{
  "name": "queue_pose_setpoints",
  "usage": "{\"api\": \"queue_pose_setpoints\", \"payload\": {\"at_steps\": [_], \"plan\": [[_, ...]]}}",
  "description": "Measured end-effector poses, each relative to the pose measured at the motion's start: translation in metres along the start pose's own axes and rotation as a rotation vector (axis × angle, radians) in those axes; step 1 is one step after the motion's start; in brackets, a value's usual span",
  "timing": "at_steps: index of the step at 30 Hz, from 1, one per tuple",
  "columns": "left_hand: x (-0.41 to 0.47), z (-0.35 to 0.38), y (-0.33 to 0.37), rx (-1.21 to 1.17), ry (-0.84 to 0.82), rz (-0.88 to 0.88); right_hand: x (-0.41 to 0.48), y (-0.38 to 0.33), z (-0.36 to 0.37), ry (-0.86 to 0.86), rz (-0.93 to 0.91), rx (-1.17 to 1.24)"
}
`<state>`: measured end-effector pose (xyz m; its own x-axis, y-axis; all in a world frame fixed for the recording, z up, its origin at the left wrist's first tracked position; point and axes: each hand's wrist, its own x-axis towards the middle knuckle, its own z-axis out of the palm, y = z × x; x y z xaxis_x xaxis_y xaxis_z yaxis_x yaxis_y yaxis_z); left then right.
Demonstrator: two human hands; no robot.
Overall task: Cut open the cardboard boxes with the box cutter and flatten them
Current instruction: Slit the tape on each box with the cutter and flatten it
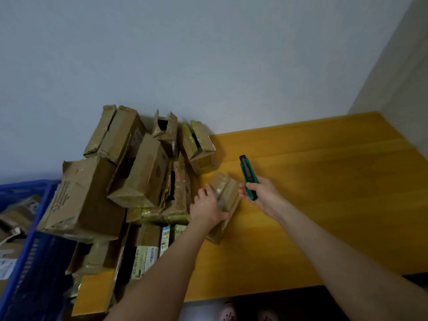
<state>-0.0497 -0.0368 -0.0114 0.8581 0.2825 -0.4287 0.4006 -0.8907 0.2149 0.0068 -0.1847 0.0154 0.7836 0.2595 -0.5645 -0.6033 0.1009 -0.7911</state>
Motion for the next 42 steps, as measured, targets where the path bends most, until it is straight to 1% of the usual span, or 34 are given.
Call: {"api": "queue_pose_setpoints", "payload": {"at_steps": [5, 13, 16, 20, 22, 26, 29, 31, 33, 37, 42], "plan": [[-0.004, 0.001, -0.005, 0.089, -0.034, 0.105, -0.013, 0.003, 0.000, 0.034, -0.047, -0.030], [-0.007, -0.001, -0.004, 0.099, -0.065, 0.107, -0.024, 0.009, -0.007, 0.200, -0.070, -0.166], [-0.007, -0.001, -0.003, 0.100, -0.062, 0.100, -0.026, 0.009, -0.010, 0.207, -0.074, -0.192], [-0.007, 0.002, 0.001, 0.084, -0.063, 0.075, -0.028, 0.011, -0.015, 0.189, -0.105, -0.164], [-0.008, 0.004, 0.004, 0.088, -0.038, 0.067, -0.028, 0.011, -0.018, 0.179, -0.123, -0.136], [-0.008, 0.001, 0.015, 0.118, 0.026, 0.131, -0.024, 0.011, -0.024, 0.175, -0.142, -0.102], [-0.005, -0.005, 0.026, 0.096, 0.047, 0.204, -0.016, 0.008, -0.030, 0.195, -0.159, -0.093], [-0.003, -0.010, 0.031, 0.077, 0.067, 0.236, -0.010, 0.005, -0.035, 0.259, -0.176, -0.141], [0.000, -0.012, 0.035, 0.007, 0.095, 0.254, -0.007, 0.000, -0.041, 0.303, -0.176, -0.153], [0.000, -0.010, 0.038, -0.143, 0.110, 0.249, -0.006, -0.008, -0.045, 0.226, -0.172, -0.121], [0.004, -0.003, 0.035, -0.243, 0.164, 0.183, -0.003, -0.007, -0.034, 0.182, -0.179, -0.117]]}}
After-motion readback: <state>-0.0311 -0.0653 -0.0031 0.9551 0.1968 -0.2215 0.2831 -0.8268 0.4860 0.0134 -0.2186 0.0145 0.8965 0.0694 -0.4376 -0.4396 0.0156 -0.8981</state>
